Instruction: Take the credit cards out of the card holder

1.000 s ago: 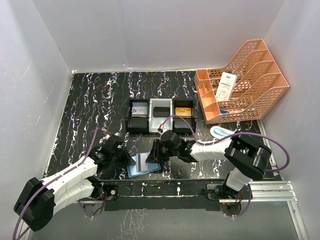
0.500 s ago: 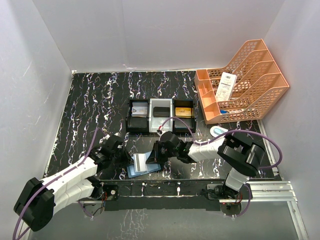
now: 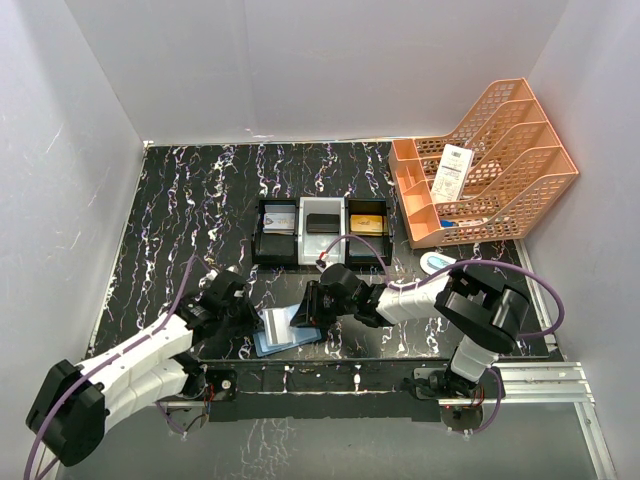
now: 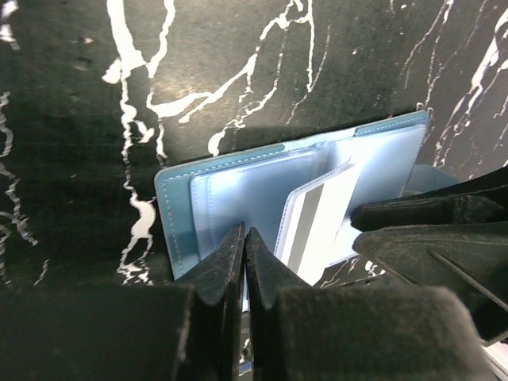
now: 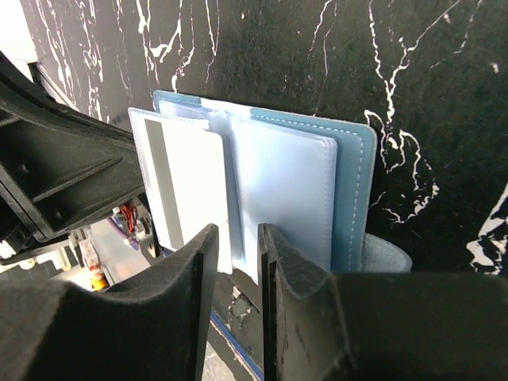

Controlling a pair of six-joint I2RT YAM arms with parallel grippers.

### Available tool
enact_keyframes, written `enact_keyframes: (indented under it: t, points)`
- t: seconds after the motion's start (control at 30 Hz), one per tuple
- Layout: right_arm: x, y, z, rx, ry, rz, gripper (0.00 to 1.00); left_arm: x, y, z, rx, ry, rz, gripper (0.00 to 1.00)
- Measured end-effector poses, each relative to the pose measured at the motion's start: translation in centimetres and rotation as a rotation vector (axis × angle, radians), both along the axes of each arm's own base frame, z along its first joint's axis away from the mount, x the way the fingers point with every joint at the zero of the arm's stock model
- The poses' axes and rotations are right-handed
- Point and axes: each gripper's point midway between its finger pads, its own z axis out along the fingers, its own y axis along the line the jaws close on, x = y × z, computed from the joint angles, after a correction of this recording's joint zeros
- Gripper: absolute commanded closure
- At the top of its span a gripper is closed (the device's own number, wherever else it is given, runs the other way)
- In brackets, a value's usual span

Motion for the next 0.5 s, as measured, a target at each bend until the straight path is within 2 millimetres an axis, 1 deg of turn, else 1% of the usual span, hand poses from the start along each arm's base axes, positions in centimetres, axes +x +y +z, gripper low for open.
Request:
enact_keyframes:
  t: [0.17,0.33,0.43,0.5]
  points:
    - [-0.2,0.1,-0.1,0.005,0.009,0.008,0.77,-0.4,1.3,0.4,0.054,0.005,0.017,0.92]
    - [-0.2,0.2,-0.3,0.005,0.014,0.009,0.77,-0.4,2.0,1.2,0.089,0.003,0.034,0.90]
    - [-0.2,0.2,-0.3,0.006,0.014,0.011,0.76,-0.1,2.0,1.8,0.091,-0.011,0.036,0.89]
    - [-0.3,0.2,-0.2,0.009,0.014,0.016,0.76,0.1,1.5,2.3,0.067,-0.030,0.022,0.90]
